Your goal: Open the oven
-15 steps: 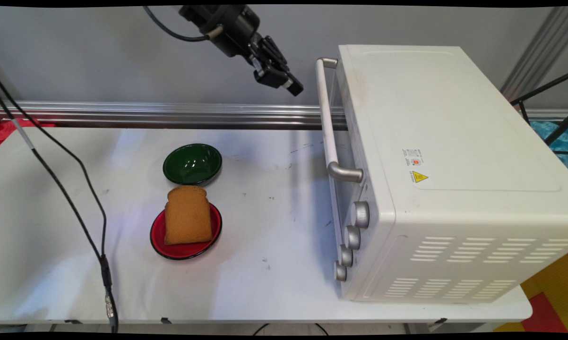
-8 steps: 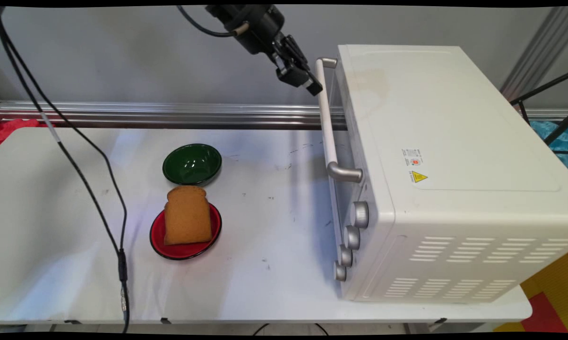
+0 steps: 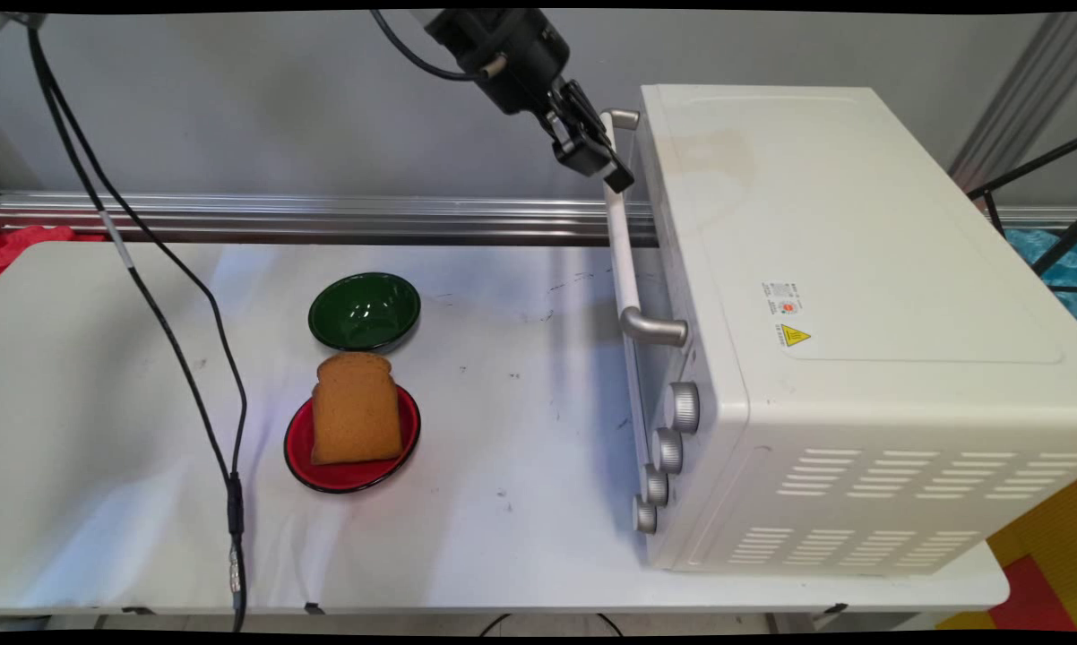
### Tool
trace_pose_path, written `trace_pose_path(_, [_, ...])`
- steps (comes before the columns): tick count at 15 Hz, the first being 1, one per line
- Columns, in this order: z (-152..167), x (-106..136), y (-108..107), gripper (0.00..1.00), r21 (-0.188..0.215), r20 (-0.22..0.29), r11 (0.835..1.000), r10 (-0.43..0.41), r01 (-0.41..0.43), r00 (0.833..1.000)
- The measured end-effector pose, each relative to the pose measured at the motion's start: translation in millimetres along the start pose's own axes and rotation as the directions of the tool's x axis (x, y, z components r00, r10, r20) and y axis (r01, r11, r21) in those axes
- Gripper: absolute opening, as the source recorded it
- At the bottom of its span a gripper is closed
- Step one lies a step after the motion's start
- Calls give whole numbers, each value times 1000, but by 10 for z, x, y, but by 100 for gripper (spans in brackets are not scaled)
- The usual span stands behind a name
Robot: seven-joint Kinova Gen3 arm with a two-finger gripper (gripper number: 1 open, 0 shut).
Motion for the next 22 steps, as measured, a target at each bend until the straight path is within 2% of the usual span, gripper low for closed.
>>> trace_pose_path(14, [415, -41, -102, 0, 25, 19, 1000, -9, 8, 1000])
trace_pose_path(19, [408, -166, -75, 0, 27, 43, 1000, -13, 12, 999])
trace_pose_path(22, [335, -324, -60, 0, 32, 71, 999, -21, 19, 997])
